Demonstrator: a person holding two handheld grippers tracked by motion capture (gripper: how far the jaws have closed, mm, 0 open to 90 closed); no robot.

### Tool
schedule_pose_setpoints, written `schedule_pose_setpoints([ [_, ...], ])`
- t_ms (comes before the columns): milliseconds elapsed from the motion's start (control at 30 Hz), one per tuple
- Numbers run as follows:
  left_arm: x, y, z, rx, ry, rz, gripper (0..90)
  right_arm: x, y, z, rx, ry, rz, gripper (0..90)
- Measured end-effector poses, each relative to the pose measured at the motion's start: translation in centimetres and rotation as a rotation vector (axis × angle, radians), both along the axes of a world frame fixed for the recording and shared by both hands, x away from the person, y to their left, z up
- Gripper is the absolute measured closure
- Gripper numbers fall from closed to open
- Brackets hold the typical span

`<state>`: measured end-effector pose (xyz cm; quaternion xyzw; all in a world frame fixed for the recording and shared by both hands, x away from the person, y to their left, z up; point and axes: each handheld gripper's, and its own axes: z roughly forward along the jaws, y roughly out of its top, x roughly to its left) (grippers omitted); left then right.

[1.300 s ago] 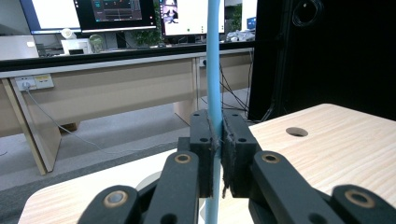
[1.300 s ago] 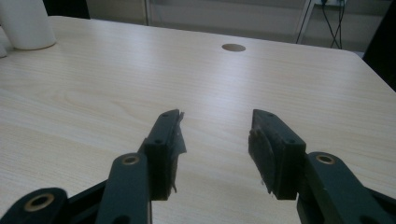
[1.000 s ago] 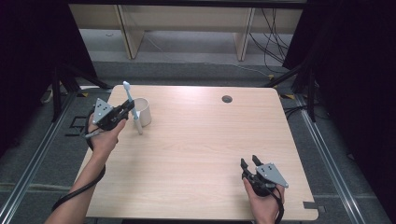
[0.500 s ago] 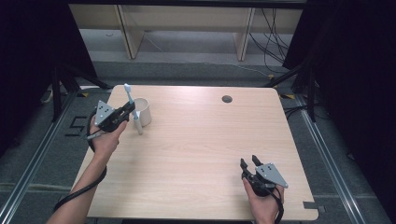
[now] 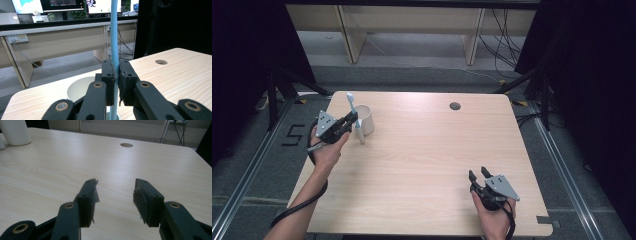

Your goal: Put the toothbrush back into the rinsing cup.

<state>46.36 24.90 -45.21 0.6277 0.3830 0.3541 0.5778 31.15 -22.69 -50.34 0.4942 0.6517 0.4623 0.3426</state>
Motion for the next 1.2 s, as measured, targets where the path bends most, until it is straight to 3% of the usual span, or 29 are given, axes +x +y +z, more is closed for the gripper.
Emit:
schedule_pose_setpoints([
  [133, 0.1, 0.0, -0.4, 0.008, 0.007, -0.005, 83.7, 0.2, -0.2, -0.1, -0.017, -0.015, 0.021, 53.3],
  [233, 0.2, -0.1, -0.6, 0.023, -0.002, -0.004, 83.7, 0.0, 0.0, 0.0, -0.017, 0.008, 0.000, 53.3],
  [267, 0.2, -0.1, -0.7, 0.023, -0.002, -0.003, 83.7, 0.1, -0.2, 0.0, -0.026, -0.007, 0.012, 53.3],
  [667, 0.3, 0.0, -1.4, 0.029, 0.007, 0.006, 83.7, 0.2, 0.0, -0.1, -0.019, -0.006, 0.010, 53.3],
  [700, 0.3, -0.2, -1.6, 0.005, 0.022, 0.007, 83.7, 0.1, 0.0, -0.1, -0.017, -0.002, 0.006, 53.3],
  [733, 0.2, -0.2, -1.7, 0.007, 0.036, 0.004, 83.7, 0.2, 0.0, -0.1, -0.033, -0.011, 0.006, 53.3],
  [800, 0.4, 0.0, -1.8, 0.029, 0.025, 0.011, 83.6, 0.1, 0.0, -0.1, -0.024, -0.003, -0.001, 53.3],
  [900, 0.4, -0.1, -1.9, 0.014, 0.041, 0.015, 83.6, 0.1, -0.1, -0.1, -0.039, -0.016, 0.000, 53.3],
  [1000, 0.5, -0.1, -2.1, 0.017, 0.039, 0.010, 83.6, 0.2, 0.0, -0.1, -0.021, -0.005, 0.012, 53.3],
  [1067, 0.5, -0.1, -2.2, 0.032, 0.049, 0.015, 83.5, 0.2, -0.1, -0.1, -0.044, -0.017, 0.010, 53.2],
  [1167, 0.5, 0.0, -2.4, 0.038, 0.058, 0.017, 83.4, 0.1, 0.0, -0.1, -0.029, -0.007, 0.006, 53.2],
  [1200, 0.5, 0.0, -2.4, 0.042, 0.063, 0.019, 83.3, 0.2, -0.1, -0.1, -0.044, -0.018, 0.010, 53.2],
])
